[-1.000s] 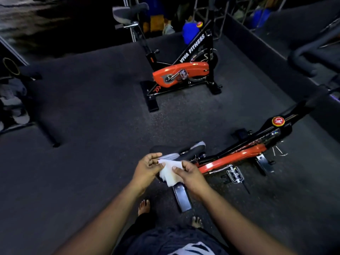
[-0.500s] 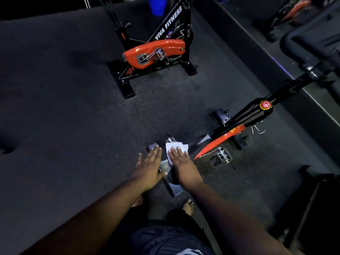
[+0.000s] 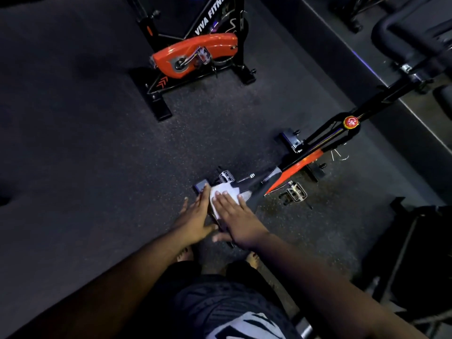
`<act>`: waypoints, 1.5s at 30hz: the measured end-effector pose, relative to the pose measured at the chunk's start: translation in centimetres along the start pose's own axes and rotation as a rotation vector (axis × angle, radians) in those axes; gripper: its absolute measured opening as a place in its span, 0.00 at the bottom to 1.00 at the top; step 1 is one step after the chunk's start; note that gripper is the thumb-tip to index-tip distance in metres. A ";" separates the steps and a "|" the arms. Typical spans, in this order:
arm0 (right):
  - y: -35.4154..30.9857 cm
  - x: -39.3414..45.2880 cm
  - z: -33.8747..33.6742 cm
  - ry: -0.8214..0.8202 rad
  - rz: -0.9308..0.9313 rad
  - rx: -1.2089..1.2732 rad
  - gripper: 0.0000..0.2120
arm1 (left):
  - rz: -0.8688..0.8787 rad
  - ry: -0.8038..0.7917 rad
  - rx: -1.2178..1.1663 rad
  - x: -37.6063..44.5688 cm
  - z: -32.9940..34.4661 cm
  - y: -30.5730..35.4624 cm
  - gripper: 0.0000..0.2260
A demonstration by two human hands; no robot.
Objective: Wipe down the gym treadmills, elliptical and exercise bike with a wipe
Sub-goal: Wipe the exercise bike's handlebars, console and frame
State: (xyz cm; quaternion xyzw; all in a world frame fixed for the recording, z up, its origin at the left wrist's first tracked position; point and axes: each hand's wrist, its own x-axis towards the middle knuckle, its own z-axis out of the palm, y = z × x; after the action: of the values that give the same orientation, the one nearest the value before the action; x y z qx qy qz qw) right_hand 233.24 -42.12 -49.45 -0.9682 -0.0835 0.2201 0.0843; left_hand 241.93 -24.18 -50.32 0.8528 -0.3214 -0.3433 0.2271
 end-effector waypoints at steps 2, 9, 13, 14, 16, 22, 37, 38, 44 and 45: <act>0.0 -1.6 1.5 0.032 -0.039 -0.047 0.53 | 0.005 -0.016 0.033 0.0 -0.1 0.0 0.55; 1.4 -0.1 -0.5 0.051 0.269 0.138 0.58 | -0.009 -0.060 0.197 -0.2 -0.7 0.9 0.52; -1.1 0.6 -0.6 0.002 0.087 0.089 0.55 | 0.001 -0.063 0.099 -0.3 -0.9 0.7 0.58; -1.4 0.0 0.2 0.024 0.041 0.054 0.55 | 0.018 -0.055 0.088 -0.2 -1.0 0.4 0.60; -1.4 -1.5 1.7 0.075 -0.015 -0.006 0.54 | 0.046 -0.046 0.107 -0.2 -1.1 -0.1 0.61; 1.3 1.2 -1.4 0.013 0.318 0.097 0.59 | 0.068 -0.080 0.161 -0.2 -1.5 -0.4 0.57; -0.1 -4.9 2.8 0.009 0.302 0.052 0.58 | 0.093 -0.112 0.398 0.5 -1.3 1.6 0.51; 0.7 -4.2 2.1 0.022 0.363 0.101 0.60 | 0.107 -0.102 0.401 0.8 -1.1 2.0 0.50; 2.9 -3.1 1.4 0.042 0.431 0.187 0.61 | 0.090 -0.169 0.503 3.1 -1.2 4.2 0.48; 2.5 -3.8 2.5 0.034 0.379 0.181 0.60 | 0.080 -0.191 0.518 3.3 -1.2 4.4 0.48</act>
State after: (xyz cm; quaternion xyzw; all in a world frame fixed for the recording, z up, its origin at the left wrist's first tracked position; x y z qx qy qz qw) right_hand 229.06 -44.97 -50.57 -0.9587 0.1217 0.2221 0.1295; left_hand 242.89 -29.32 -48.33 0.8329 -0.4517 -0.3193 -0.0165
